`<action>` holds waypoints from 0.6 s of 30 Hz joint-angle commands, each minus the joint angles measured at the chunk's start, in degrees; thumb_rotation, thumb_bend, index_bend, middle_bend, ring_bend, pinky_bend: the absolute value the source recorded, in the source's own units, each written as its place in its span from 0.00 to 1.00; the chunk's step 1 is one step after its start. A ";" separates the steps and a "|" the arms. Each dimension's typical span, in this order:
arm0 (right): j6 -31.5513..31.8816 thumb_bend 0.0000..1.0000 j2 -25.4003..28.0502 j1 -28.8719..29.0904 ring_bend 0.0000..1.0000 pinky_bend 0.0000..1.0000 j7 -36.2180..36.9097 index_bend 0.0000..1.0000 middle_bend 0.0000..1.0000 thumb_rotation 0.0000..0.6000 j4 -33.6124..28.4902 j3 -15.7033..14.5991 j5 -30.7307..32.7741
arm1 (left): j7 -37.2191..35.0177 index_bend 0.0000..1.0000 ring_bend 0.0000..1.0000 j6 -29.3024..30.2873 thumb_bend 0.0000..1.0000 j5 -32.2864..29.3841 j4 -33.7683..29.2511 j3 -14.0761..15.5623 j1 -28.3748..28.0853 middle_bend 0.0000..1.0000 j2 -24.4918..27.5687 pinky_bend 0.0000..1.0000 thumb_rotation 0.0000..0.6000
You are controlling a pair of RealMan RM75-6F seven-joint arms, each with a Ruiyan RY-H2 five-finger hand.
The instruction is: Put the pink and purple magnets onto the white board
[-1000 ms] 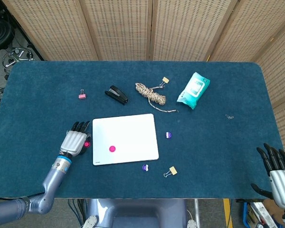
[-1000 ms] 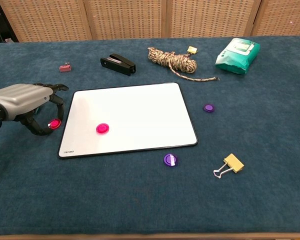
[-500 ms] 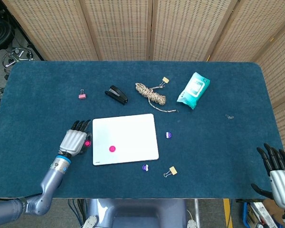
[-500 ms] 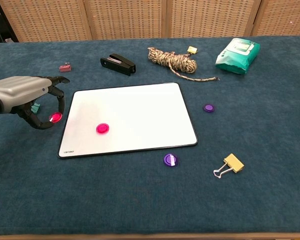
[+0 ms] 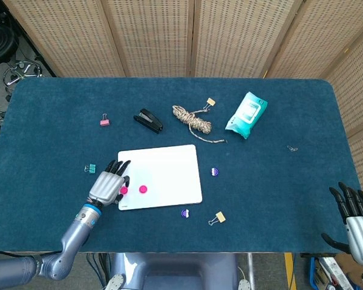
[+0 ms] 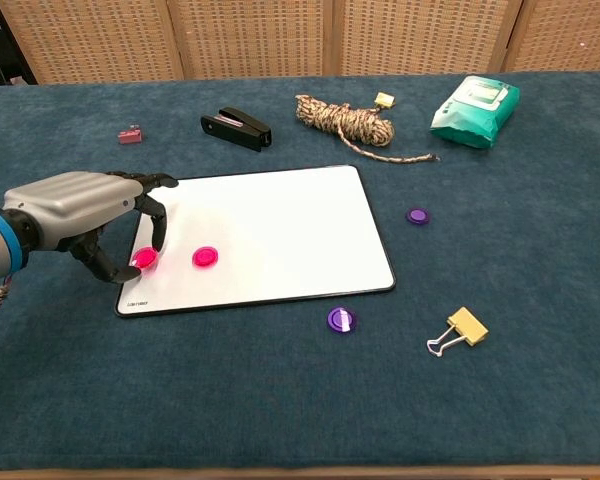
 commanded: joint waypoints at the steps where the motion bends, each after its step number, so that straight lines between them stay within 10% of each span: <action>1: -0.06 0.00 0.02 0.03 0.00 0.00 -0.01 0.00 0.00 1.00 -0.03 -0.01 -0.01 | 0.24 0.57 0.00 0.17 0.35 -0.05 0.36 0.10 -0.14 0.00 -0.59 0.00 1.00; 18: 0.16 0.00 0.29 -0.11 0.00 0.00 0.35 0.00 0.00 1.00 -0.24 0.04 0.08 | 1.31 0.45 0.00 0.77 0.33 -1.41 0.53 -0.10 -0.40 0.00 -1.31 0.00 1.00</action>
